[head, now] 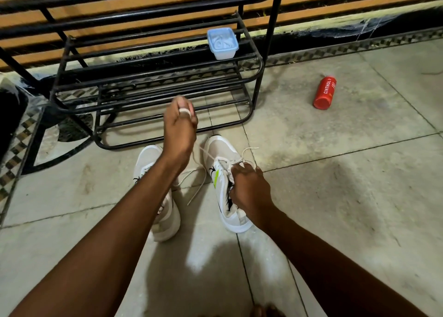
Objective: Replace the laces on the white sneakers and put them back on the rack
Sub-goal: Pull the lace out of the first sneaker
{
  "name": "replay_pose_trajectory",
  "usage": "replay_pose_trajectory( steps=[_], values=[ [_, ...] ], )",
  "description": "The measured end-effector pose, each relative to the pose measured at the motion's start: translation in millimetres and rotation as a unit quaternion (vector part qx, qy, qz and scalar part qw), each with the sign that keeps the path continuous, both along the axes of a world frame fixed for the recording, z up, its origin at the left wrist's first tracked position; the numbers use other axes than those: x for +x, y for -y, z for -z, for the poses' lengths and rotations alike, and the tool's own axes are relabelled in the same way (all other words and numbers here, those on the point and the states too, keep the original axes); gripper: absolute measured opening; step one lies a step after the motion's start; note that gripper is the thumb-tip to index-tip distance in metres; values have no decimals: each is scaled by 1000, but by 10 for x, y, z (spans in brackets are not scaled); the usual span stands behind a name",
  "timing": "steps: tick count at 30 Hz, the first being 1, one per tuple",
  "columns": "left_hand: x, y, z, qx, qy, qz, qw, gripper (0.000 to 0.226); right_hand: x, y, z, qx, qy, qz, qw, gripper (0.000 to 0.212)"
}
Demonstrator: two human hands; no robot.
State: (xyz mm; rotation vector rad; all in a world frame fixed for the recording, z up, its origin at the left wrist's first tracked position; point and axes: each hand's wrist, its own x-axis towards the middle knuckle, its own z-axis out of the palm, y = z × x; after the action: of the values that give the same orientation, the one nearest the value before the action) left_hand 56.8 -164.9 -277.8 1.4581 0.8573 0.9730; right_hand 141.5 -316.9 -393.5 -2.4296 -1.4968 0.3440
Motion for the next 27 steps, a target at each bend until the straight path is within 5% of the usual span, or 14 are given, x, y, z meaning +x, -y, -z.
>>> replay_pose_trajectory(
  steps=[4, 6, 8, 10, 14, 15, 21, 24, 27],
  values=[
    [-45, -20, -454, 142, 20, 28, 989, 39, -7, 17, 35, 22, 1, 17, 1000, 37],
    [-82, 20, -364, 270, -95, 58, 956, 31, -8, 11, 32, 25, -1, 16, 1000, 35],
    [-94, 38, -175, 372, -283, 88, 879, 14, -11, 4, 30, 21, -5, 17, 1000, 35],
    [-93, 45, 62, 403, -428, 129, 798, 30, -12, 1, 32, 19, -3, 19, 1000, 37],
    [-137, 21, 552, 422, -589, 225, 652, 43, -6, 8, 62, 34, -5, 26, 999, 39],
    [-164, 20, 619, 414, -603, 228, 643, 41, -7, 1, 62, 37, -6, 27, 999, 42],
    [-193, 31, 623, 399, -466, 160, 774, 17, 0, 3, 66, 35, -5, 27, 999, 50],
    [-200, 47, 628, 421, -421, 111, 796, 18, -14, -1, 101, 38, 8, 44, 998, 40],
    [-212, 138, 420, 377, -287, 60, 879, 31, 14, 7, 145, 44, 19, 58, 997, 28]
  ],
)
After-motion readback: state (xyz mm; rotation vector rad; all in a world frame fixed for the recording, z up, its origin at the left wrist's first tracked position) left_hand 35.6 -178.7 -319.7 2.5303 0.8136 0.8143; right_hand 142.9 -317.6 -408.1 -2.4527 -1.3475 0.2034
